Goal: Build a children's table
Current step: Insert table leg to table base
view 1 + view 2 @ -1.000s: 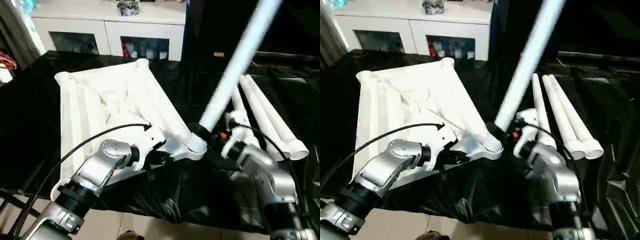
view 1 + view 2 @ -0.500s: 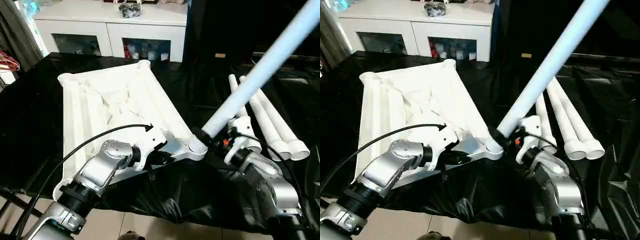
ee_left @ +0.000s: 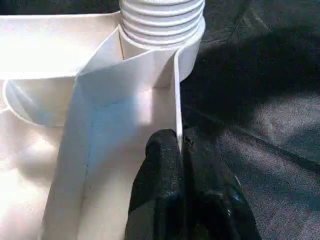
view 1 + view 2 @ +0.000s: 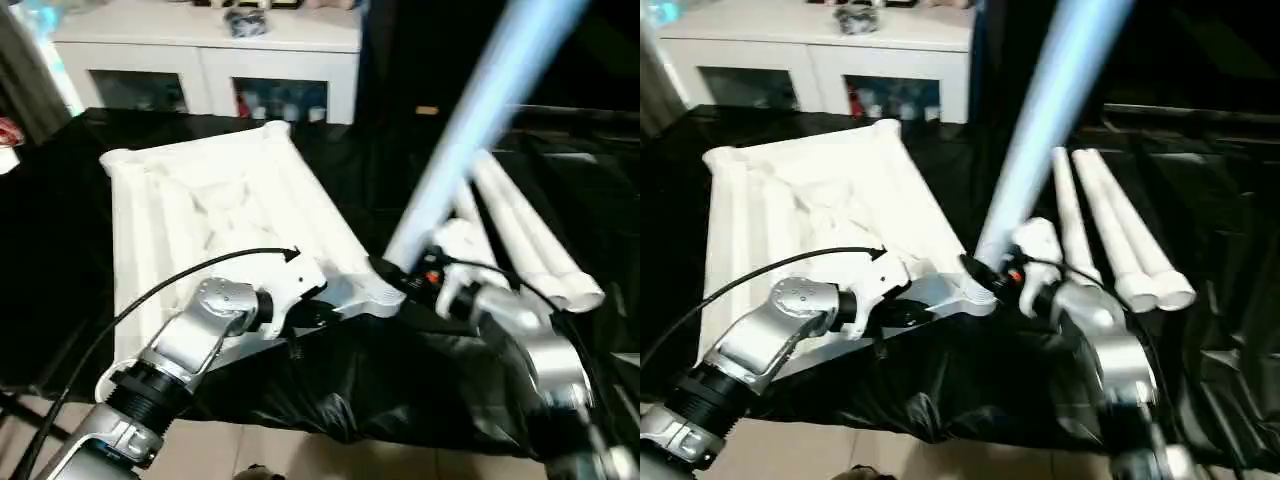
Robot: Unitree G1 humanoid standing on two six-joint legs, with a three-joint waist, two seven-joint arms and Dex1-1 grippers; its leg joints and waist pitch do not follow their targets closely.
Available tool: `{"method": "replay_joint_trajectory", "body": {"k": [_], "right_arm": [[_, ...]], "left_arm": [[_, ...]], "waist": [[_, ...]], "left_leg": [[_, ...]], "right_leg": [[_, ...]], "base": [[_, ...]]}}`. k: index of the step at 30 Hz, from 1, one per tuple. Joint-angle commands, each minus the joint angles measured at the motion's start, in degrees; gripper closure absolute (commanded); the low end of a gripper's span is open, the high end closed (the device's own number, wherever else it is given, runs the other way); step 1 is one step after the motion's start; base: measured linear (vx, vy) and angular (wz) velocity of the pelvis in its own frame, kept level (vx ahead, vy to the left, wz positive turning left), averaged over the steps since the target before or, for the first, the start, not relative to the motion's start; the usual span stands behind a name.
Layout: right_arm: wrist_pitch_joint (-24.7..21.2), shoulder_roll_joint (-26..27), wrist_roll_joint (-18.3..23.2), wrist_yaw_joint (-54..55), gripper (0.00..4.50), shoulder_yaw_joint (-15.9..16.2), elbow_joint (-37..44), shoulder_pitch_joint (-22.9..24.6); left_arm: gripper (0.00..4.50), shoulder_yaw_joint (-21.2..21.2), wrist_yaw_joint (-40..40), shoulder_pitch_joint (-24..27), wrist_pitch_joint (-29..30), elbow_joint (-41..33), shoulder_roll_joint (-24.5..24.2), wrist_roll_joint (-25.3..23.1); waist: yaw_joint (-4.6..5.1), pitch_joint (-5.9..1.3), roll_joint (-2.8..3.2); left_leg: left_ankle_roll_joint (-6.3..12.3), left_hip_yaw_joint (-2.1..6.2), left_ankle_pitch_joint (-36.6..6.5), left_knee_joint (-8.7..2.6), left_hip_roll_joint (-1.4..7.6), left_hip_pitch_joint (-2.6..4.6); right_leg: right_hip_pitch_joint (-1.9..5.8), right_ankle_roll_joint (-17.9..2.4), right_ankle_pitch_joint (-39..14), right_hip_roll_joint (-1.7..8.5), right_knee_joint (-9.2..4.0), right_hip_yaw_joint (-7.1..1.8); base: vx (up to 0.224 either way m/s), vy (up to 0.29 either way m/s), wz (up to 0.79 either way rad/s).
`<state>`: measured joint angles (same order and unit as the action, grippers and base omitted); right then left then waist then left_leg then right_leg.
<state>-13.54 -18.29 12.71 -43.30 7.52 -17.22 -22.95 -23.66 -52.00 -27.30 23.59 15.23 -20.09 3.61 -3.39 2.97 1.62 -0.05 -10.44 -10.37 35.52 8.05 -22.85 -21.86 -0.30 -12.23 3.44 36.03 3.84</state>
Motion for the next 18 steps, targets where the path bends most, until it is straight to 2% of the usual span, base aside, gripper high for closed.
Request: {"method": "replay_joint_trajectory", "body": {"k": [1, 3, 5, 8, 10, 12, 13, 15, 17, 18], "right_arm": [[-2.0, -1.2, -3.1, -2.0, 2.60, 3.1, -5.6, 0.3], [-1.9, -1.8, -3.3, -4.1, 2.60, 4.0, -6.0, -0.2], [-1.9, -2.1, -3.1, -5.2, 2.60, 4.3, -6.3, -0.5], [-1.6, -2.8, -2.9, -8.5, 2.60, 5.1, -7.2, -1.2], [-0.9, -3.3, -2.9, -10.8, 2.60, 5.8, -8.1, -1.5], [0.3, -3.9, -2.9, -12.9, 2.60, 6.2, -9.2, -1.8], [0.3, -4.0, -2.5, -13.7, 2.60, 6.0, -9.0, -1.7], [0.3, -4.1, -2.0, -14.7, 2.60, 5.6, -8.5, -1.5], [0.4, -4.1, -1.9, -15.1, 2.60, 5.6, -8.1, -1.3], [0.5, -4.0, -2.0, -15.1, 2.60, 5.6, -8.0, -1.3]], "left_arm": [[4.50, -1.8, -3.8, -0.2, -1.1, -3.2, -0.2, 0.6], [4.50, -2.2, -4.5, -0.1, -0.8, -4.0, -0.5, 0.7], [4.50, -2.4, -4.7, -0.1, -0.8, -4.4, -0.6, 0.7], [4.50, -2.7, -6.4, 0.1, -2.0, -5.4, -1.1, 1.3], [4.50, -3.2, -8.5, 0.4, -3.0, -6.6, -1.9, 1.6], [4.50, -4.0, -10.7, 0.6, -3.6, -7.9, -2.9, 2.0], [4.50, -4.4, -11.7, 0.7, -3.9, -8.5, -3.2, 2.3], [4.50, -4.7, -12.8, 0.6, -4.0, -9.0, -3.6, 2.6], [4.50, -4.6, -12.9, 0.4, -3.9, -8.9, -3.7, 2.7], [4.50, -4.5, -12.9, 0.2, -4.0, -8.6, -3.8, 2.7]], "waist": [[0.10, -2.55, -0.34], [0.20, -2.64, -0.45], [0.14, -2.72, -0.56], [-0.05, -2.86, -0.65], [-0.12, -2.90, -0.53], [-0.30, -2.93, -0.57], [-0.30, -2.91, -0.77], [-0.45, -2.95, -0.88], [-0.61, -2.96, -0.47], [-0.59, -2.96, -0.55]], "left_leg": [[-3.03, 3.44, -25.0, -5.52, 5.74, 2.16], [-2.81, 3.44, -23.8, -5.87, 5.84, 1.68], [-2.76, 3.24, -23.6, -5.84, 5.84, 1.94], [-1.79, 3.05, -21.7, -5.66, 5.84, 1.79], [-1.45, 3.03, -21.0, -5.66, 5.87, 1.66], [-1.18, 2.91, -20.5, -5.64, 5.91, 1.92], [-0.90, 2.90, -19.9, -5.69, 5.94, 1.69], [-0.62, 2.85, -19.4, -5.66, 6.01, 1.83], [-0.83, 2.86, -19.2, -5.77, 6.04, 1.84], [-0.98, 2.88, -19.3, -5.85, 6.09, 1.89]], "right_leg": [[0.20, -8.8, -28.4, 6.87, -6.70, -3.96], [0.65, -9.7, -24.1, 6.66, -6.17, -3.91], [0.56, -10.5, -22.1, 6.63, -6.07, -4.02], [0.88, -11.7, -19.3, 6.72, -5.82, -4.05], [1.11, -12.1, -18.5, 6.74, -5.78, -4.01], [0.94, -12.4, -17.7, 6.66, -5.72, -4.02], [1.16, -12.5, -17.4, 6.69, -5.67, -4.02], [1.13, -12.7, -17.1, 6.58, -5.56, -4.00], [1.10, -12.8, -16.7, 6.52, -5.46, -3.94], [1.08, -12.7, -16.6, 6.47, -5.47, -3.91]], "base": [[0.000, 0.000, 0.00], [0.000, 0.000, 0.00], [0.000, 0.000, 0.00], [0.000, 0.000, 0.00], [0.000, 0.000, 0.00], [0.000, 0.000, 0.00], [0.000, 0.000, 0.00], [0.000, 0.000, 0.00], [0.000, 0.000, 0.00], [0.000, 0.000, 0.00]]}}
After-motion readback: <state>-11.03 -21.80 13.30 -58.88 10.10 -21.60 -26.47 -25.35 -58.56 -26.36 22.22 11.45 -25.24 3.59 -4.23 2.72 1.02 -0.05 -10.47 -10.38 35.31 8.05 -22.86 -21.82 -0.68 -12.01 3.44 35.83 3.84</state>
